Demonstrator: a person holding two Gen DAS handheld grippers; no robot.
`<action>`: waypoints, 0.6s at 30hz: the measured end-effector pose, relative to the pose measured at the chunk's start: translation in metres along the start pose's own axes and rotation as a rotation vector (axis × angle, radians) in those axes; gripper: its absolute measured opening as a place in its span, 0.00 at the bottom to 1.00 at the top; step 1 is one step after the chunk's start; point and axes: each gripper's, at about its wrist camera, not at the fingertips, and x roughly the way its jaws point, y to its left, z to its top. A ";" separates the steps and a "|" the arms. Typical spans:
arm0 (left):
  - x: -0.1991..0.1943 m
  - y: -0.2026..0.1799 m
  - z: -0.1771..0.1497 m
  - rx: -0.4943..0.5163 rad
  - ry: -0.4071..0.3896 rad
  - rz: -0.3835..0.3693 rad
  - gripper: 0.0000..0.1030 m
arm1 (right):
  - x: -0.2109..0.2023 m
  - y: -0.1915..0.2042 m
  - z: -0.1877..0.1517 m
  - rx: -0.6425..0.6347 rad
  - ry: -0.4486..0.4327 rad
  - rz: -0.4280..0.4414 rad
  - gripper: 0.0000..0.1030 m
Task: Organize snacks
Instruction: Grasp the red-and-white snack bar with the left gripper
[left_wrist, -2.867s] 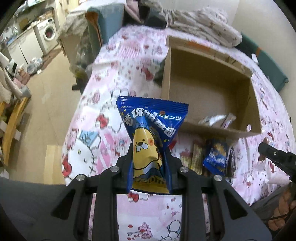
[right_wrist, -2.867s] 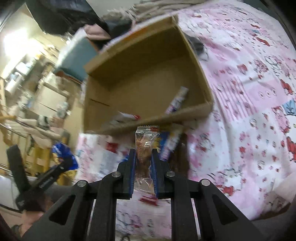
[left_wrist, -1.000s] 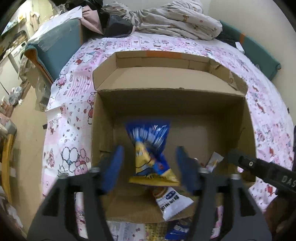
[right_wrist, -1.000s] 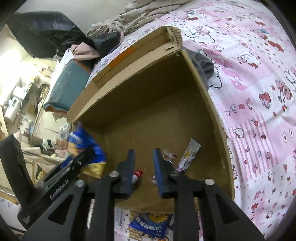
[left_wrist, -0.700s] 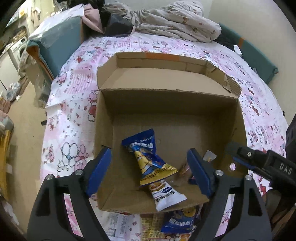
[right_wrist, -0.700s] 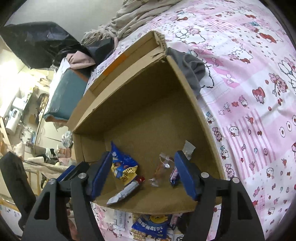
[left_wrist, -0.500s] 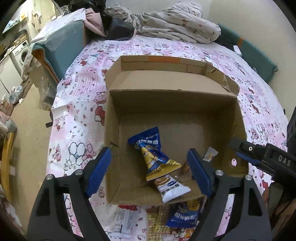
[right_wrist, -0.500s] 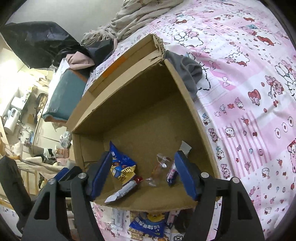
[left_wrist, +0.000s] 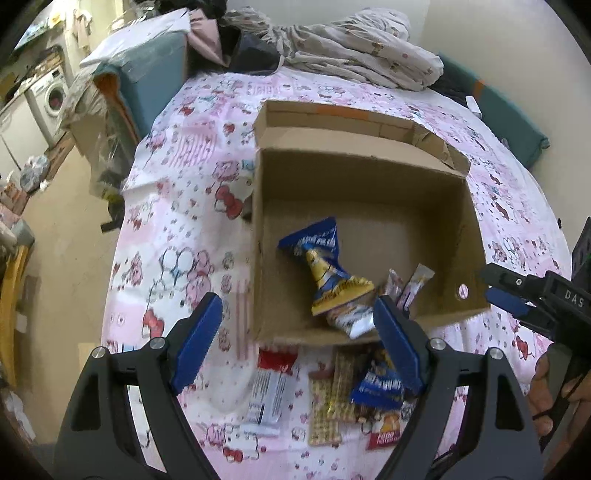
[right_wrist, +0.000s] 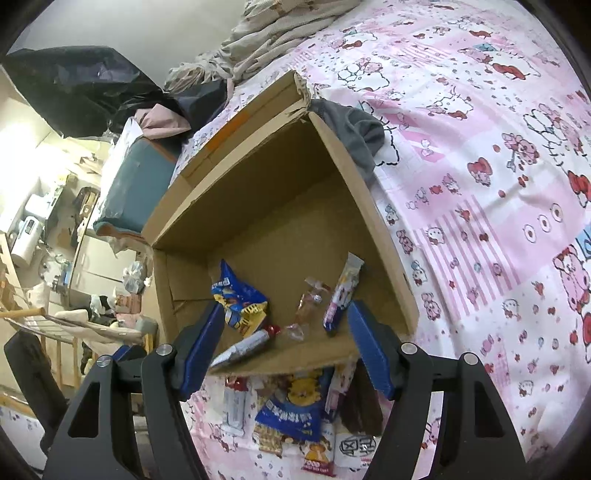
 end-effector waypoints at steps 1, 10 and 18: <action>-0.002 0.003 -0.004 -0.006 0.006 -0.003 0.79 | -0.001 0.000 -0.003 -0.002 0.003 -0.001 0.70; -0.007 0.031 -0.039 -0.060 0.037 -0.009 0.79 | -0.015 -0.004 -0.037 0.004 0.043 0.022 0.70; 0.003 0.068 -0.056 -0.201 0.076 0.000 0.79 | -0.019 -0.025 -0.067 0.027 0.111 -0.027 0.70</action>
